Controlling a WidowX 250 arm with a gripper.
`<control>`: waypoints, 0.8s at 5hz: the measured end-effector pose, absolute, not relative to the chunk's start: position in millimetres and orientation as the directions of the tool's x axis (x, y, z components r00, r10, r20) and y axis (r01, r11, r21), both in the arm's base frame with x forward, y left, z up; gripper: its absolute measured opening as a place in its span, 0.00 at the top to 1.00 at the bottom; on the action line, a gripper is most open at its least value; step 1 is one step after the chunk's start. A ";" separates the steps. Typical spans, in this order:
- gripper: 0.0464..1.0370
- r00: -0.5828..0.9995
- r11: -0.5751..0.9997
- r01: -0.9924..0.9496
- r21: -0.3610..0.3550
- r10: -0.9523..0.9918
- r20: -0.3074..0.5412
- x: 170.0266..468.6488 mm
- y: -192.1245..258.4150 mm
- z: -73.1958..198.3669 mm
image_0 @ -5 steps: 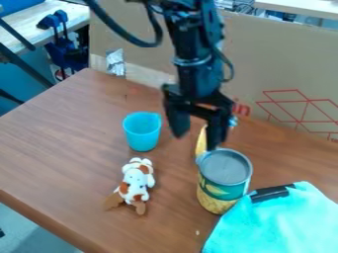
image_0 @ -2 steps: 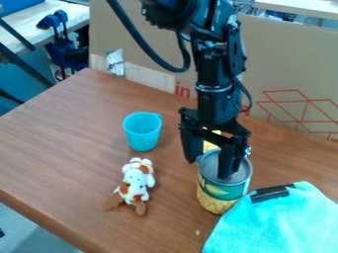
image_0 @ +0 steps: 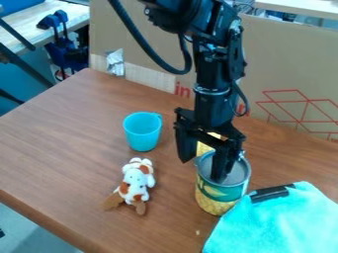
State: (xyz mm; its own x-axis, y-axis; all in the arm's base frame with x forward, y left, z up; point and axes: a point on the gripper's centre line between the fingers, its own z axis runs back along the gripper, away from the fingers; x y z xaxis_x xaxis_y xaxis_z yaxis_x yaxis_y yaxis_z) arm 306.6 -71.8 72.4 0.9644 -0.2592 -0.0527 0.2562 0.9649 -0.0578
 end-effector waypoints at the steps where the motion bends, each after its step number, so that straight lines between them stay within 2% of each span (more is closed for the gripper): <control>1: 0.04 0.971 0.981 0.192 -0.015 -0.192 -0.141 288.9 -60.9 71.9; 2: 0.04 0.932 0.981 0.176 0.077 -0.141 -0.335 258.9 -58.2 71.9; 3: 0.04 0.885 0.975 0.175 0.140 -0.094 -0.456 237.5 -51.4 74.0; 4: 0.04 0.880 0.977 0.131 0.167 -0.037 -0.473 237.0 -34.3 76.8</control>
State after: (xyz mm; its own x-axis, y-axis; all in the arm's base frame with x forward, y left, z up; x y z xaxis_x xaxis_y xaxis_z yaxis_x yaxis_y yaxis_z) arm 237.0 -34.3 76.8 0.8804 -0.0368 -0.4728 0.1307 0.9772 0.1673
